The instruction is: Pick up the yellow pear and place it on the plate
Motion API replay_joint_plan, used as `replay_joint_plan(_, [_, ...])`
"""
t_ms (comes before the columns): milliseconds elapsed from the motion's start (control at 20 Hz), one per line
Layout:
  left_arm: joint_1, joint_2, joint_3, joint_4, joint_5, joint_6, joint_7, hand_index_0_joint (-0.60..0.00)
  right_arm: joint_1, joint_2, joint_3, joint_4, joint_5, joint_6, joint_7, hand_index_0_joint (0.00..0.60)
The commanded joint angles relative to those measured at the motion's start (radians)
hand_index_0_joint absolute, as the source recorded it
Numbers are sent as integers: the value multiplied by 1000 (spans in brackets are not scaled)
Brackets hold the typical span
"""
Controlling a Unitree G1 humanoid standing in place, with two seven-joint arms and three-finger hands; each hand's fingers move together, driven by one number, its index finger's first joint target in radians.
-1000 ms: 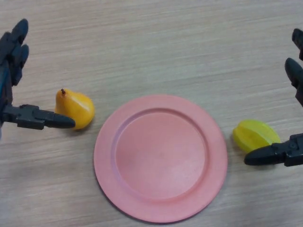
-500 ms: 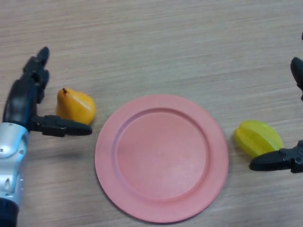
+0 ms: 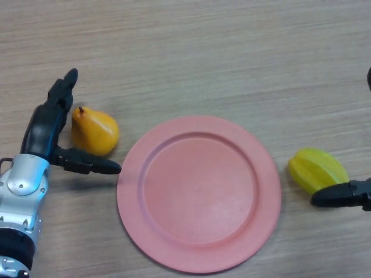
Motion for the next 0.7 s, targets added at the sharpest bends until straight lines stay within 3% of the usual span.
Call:
replay_joint_plan(50, [-69,44,37,-16,4,-145,66,-50,-32,-27,-42,-49,-74,-121,-41,0])
replay_joint_plan(200, [-72,40,33,2,15,-181,83,-450,-24,-19,-38,-59,-93,-125,-44,0])
replay_joint_plan(250, [-65,36,28,4,22,-205,84,-549,-20,-14,-38,-75,-103,-111,-49,0])
replay_joint_plan(300, [-58,33,24,8,30,-224,84,-600,-17,-12,-34,-87,-120,-109,-55,0])
replay_joint_plan(350, [-58,34,25,13,34,-224,87,-600,-15,-11,-30,-91,-128,-106,-55,0])
replay_joint_plan(450, [-42,32,41,-37,-25,-115,5,-600,-20,-7,-14,-91,-144,-94,-58,0])
replay_joint_plan(650, [17,57,64,-216,-104,1,-65,-600,-45,-5,33,-83,-174,-61,-66,0])
replay_joint_plan(700, [49,55,83,-327,-175,95,-104,-600,-43,2,34,-82,-166,-58,-67,0])
